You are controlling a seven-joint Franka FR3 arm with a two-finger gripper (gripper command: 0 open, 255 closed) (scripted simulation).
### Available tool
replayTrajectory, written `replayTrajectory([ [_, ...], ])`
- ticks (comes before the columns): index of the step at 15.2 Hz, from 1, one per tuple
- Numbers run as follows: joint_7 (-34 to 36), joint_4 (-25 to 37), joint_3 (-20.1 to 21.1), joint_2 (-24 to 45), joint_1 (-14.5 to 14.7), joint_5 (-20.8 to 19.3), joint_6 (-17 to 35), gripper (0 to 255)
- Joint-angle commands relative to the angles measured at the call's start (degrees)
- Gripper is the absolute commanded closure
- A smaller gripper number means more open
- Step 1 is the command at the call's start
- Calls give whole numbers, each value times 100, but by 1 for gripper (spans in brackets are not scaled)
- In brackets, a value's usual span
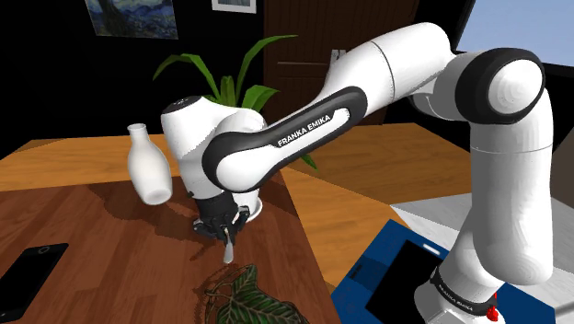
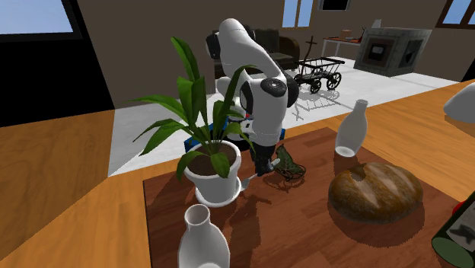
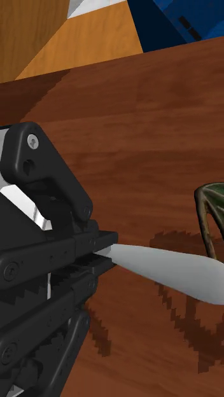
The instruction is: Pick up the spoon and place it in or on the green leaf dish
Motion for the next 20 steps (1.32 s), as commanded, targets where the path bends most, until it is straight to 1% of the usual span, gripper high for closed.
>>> replayTrajectory([
  [1,-34,90,30,-71,-7,49,-132,255],
  [16,-181,852,127,-360,-11,258,-1120,255],
  [20,57,155,341,-957,1,614,-927,255],
])
